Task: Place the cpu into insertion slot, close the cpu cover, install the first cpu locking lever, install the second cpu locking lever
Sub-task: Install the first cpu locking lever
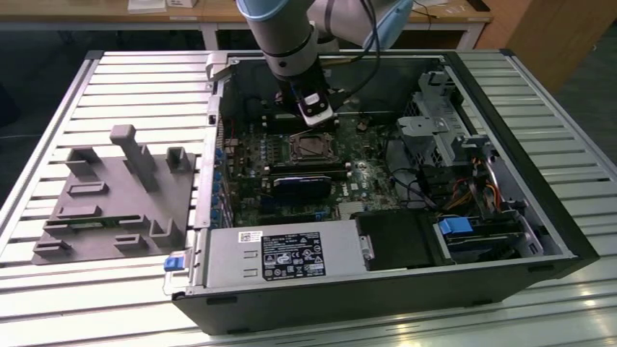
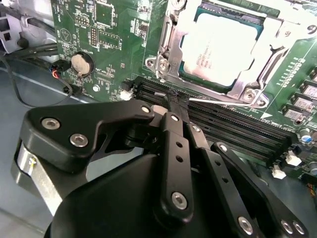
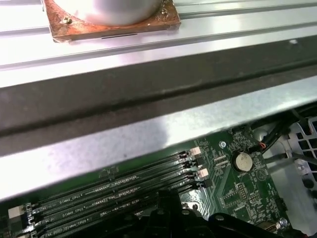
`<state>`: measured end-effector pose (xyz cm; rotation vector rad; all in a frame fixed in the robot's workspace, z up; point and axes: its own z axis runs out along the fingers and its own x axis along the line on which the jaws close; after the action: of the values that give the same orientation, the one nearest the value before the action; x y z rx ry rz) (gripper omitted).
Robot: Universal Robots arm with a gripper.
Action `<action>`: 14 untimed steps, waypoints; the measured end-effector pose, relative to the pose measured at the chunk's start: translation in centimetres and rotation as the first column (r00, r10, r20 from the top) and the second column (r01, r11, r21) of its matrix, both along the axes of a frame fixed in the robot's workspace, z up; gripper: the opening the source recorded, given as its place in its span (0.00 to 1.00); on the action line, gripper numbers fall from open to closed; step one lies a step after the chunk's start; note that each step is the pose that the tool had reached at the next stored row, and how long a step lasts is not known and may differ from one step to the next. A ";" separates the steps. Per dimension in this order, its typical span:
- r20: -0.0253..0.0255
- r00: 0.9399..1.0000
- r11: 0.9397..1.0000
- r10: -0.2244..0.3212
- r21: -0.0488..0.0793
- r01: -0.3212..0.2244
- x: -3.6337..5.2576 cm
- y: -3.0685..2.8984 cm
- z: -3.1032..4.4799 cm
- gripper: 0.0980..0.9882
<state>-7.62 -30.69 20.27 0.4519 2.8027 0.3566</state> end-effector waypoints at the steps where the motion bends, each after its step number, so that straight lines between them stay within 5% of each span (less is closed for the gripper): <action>1: 0.000 1.000 1.000 -0.001 0.000 0.001 0.00 0.00 0.00 0.00; 5: -0.001 1.000 1.000 -0.002 0.000 0.002 0.01 0.00 0.00 0.00; 6: -0.010 1.000 1.000 -0.002 0.000 0.002 0.06 0.01 0.00 0.00; 9: -0.055 0.998 1.000 -0.002 0.000 0.002 0.37 0.00 -0.02 0.00; 10: -0.065 0.998 1.000 -0.002 0.000 0.002 0.45 0.00 -0.03 0.00; 11: -0.070 0.998 1.000 -0.002 0.000 0.002 0.49 0.00 -0.04 0.00; 14: -0.070 0.998 1.000 -0.002 0.000 0.002 0.50 0.00 -0.03 0.00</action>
<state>-7.11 -30.70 20.24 0.4759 2.8699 0.3466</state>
